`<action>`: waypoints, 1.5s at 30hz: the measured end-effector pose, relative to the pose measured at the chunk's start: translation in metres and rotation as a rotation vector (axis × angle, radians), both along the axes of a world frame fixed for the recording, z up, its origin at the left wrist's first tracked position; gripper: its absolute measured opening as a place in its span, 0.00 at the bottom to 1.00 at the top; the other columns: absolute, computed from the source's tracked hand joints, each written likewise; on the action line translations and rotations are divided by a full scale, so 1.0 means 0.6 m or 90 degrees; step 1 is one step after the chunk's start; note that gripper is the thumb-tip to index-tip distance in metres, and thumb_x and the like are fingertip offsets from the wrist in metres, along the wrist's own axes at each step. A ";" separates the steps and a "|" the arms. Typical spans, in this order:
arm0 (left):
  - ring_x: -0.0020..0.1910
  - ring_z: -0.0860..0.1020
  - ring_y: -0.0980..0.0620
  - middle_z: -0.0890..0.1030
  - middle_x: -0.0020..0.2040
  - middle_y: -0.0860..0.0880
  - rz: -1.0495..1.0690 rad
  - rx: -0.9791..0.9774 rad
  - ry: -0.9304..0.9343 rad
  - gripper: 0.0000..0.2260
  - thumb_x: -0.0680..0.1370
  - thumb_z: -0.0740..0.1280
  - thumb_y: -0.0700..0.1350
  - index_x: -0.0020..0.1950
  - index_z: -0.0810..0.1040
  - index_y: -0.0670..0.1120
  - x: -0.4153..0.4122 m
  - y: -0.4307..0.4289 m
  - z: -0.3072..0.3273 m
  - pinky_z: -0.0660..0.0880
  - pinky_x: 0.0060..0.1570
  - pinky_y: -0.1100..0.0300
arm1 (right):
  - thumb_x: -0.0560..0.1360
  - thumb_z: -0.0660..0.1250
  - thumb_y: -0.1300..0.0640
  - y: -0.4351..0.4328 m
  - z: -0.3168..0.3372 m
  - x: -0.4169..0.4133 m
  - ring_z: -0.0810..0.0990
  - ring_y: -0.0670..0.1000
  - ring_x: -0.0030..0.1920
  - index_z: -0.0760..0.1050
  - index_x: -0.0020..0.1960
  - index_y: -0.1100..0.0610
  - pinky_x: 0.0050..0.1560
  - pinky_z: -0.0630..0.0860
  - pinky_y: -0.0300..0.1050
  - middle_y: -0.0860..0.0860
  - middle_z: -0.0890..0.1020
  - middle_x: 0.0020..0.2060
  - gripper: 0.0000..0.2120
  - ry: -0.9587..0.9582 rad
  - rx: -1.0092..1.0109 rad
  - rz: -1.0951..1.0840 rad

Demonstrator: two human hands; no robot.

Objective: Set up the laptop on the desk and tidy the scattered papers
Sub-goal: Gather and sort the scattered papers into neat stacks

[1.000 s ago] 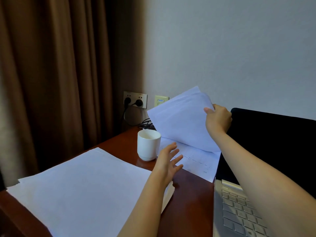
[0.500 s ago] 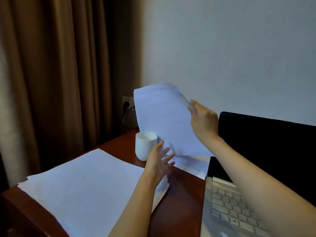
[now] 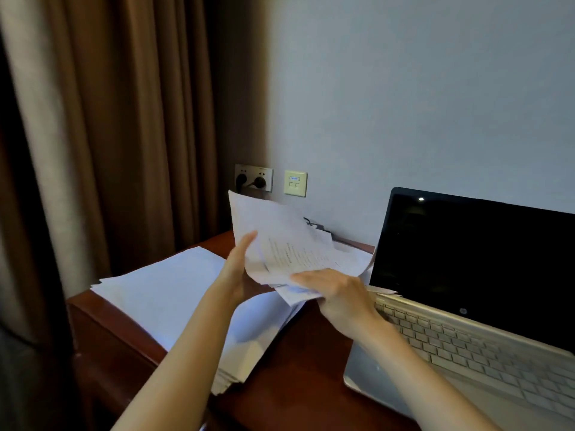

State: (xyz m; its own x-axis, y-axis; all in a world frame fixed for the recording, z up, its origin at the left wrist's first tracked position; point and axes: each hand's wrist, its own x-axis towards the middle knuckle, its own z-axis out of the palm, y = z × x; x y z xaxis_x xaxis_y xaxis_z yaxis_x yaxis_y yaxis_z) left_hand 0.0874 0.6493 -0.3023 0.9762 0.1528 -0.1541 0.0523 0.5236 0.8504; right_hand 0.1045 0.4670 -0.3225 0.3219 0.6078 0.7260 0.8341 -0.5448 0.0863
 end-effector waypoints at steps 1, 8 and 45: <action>0.47 0.77 0.42 0.78 0.50 0.41 0.011 0.043 0.027 0.12 0.79 0.61 0.49 0.59 0.71 0.45 -0.010 -0.002 -0.001 0.74 0.40 0.48 | 0.52 0.65 0.68 -0.002 -0.007 -0.007 0.85 0.49 0.39 0.84 0.48 0.54 0.32 0.78 0.37 0.48 0.86 0.42 0.26 0.016 -0.007 0.002; 0.52 0.74 0.41 0.75 0.55 0.40 -0.014 0.162 0.103 0.16 0.80 0.53 0.32 0.67 0.67 0.39 -0.035 -0.008 -0.054 0.72 0.50 0.49 | 0.73 0.61 0.63 -0.015 -0.021 -0.069 0.73 0.46 0.64 0.76 0.64 0.50 0.63 0.69 0.40 0.45 0.79 0.61 0.21 0.299 -0.142 -0.059; 0.47 0.77 0.46 0.76 0.48 0.45 0.070 0.274 -0.007 0.09 0.83 0.51 0.48 0.51 0.70 0.50 -0.025 -0.019 -0.085 0.73 0.48 0.51 | 0.78 0.56 0.67 -0.111 -0.022 0.012 0.70 0.53 0.46 0.71 0.50 0.60 0.42 0.64 0.42 0.54 0.73 0.45 0.06 0.554 0.507 -0.351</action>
State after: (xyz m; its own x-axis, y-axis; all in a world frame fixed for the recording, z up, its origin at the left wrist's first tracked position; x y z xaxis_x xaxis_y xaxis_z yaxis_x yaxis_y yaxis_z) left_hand 0.0724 0.6381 -0.3531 0.9516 0.3042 -0.0434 0.0058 0.1232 0.9924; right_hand 0.1114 0.4003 -0.3359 0.9341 -0.2524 0.2523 0.1045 -0.4826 -0.8696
